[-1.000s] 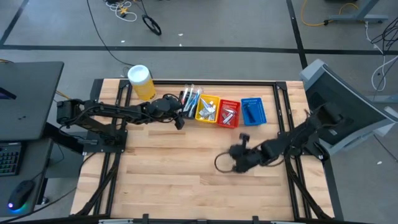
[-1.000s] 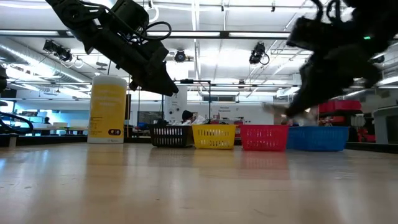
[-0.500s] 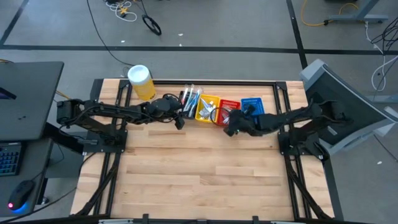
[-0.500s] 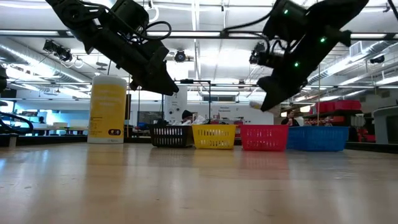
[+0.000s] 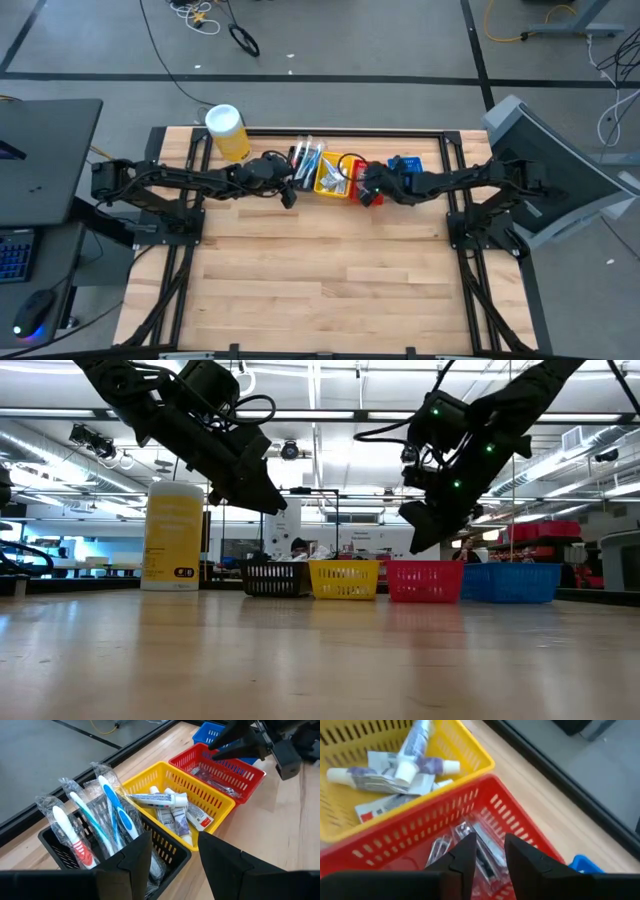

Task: Pick & Place Travel size toiletries
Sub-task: Return to Home Position

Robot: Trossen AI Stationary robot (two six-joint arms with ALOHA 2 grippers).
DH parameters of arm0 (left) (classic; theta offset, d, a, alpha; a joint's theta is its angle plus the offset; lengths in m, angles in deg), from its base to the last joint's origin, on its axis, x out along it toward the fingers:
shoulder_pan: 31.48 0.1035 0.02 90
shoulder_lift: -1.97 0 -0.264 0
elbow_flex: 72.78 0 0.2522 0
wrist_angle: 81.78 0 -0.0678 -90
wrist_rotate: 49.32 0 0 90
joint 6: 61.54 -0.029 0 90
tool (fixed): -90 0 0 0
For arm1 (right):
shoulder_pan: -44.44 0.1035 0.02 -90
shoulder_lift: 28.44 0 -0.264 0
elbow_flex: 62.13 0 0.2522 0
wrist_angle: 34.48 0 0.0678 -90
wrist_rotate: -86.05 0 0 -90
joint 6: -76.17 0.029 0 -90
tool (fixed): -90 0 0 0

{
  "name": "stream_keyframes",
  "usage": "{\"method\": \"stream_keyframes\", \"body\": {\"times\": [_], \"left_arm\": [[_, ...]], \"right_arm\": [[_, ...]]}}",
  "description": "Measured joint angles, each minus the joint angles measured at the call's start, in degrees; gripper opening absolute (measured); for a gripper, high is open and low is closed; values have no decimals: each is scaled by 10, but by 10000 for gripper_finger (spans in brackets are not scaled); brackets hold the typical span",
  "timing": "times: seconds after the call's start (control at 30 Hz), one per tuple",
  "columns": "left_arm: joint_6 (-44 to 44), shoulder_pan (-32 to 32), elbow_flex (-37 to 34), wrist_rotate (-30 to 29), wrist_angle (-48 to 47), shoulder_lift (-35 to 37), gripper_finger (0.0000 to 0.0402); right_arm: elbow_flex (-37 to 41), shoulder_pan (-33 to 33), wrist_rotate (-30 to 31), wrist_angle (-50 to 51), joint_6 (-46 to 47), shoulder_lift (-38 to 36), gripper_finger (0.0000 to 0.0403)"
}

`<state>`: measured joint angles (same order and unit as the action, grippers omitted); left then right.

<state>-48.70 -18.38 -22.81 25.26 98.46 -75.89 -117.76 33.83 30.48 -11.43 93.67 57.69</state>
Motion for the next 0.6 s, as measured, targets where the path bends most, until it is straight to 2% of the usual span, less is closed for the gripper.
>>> {"method": "stream_keyframes", "body": {"times": [0.17,0.37,0.47,0.6], "left_arm": [[2,0,0,3,1,0,169],[-1,0,0,11,-6,21,169],[-20,0,0,-19,-22,56,169],[-33,0,1,-80,-61,126,169]], "right_arm": [[0,11,-1,-33,-60,-20,112],[0,51,0,-35,-187,-92,109],[0,76,19,-32,-232,-142,95],[0,110,85,-21,-268,-221,59]]}}
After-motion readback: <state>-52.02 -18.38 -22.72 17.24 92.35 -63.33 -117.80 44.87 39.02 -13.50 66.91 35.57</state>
